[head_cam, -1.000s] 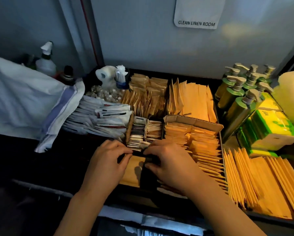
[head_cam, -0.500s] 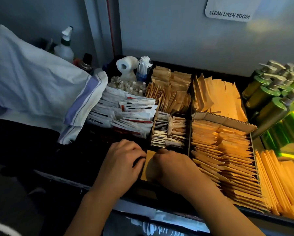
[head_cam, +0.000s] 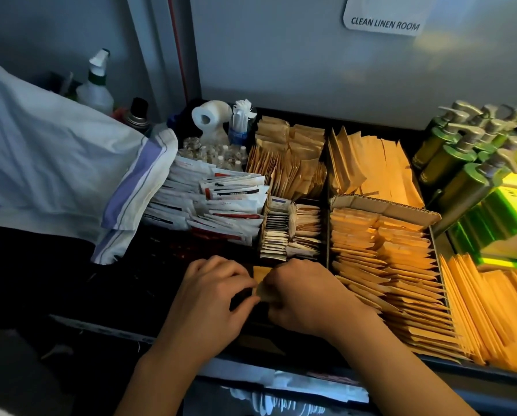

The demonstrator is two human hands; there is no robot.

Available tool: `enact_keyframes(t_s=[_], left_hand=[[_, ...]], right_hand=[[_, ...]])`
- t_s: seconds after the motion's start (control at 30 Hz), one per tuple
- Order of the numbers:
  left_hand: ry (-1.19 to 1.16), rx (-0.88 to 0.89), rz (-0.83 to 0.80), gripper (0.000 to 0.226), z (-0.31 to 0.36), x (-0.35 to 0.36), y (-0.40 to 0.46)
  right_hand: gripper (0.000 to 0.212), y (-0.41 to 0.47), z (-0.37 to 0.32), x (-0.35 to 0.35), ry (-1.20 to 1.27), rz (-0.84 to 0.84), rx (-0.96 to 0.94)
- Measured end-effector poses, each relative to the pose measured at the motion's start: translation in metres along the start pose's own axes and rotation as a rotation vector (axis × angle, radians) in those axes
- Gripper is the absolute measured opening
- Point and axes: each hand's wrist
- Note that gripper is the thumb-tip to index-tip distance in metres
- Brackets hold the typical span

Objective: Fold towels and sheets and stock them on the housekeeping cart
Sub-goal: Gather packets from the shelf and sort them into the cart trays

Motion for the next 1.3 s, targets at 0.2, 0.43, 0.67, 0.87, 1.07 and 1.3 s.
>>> enact_keyframes(t_s=[0.2,0.43,0.67,0.87,1.07,1.3], left_hand=[[-0.04,0.021,0.119,0.017,0.008,-0.002,0.007],[-0.2,0.075,0.295,0.01,0.036,-0.011,0.035],[-0.269,0.182,0.33,0.014,0.085,0.0,0.079],[-0.269,0.221,0.297,0.018,0.11,0.024,0.093],[-0.232,0.196,0.239,0.018,0.107,0.047,0.092],[-0.115,0.094,0.102,0.014,0.098,0.077,0.094]], right_hand=[[0.027,-0.008,0.002,-0.017,0.039,0.143,-0.063],[0.019,-0.041,0.024,-0.06,0.235,0.427,-0.011],[0.021,-0.077,0.068,-0.098,0.247,0.731,0.099],[0.021,-0.094,0.098,-0.096,0.221,0.759,0.15],[0.022,-0.09,0.115,-0.078,0.241,0.613,0.223],[0.02,-0.083,0.132,-0.057,0.189,0.469,0.224]])
Point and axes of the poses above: each hand's wrist, its own y-axis towards the middle knuckle, its own x-axis out of the palm, z = x × y, and after that the axes turned 15 degrees about z, right-handed
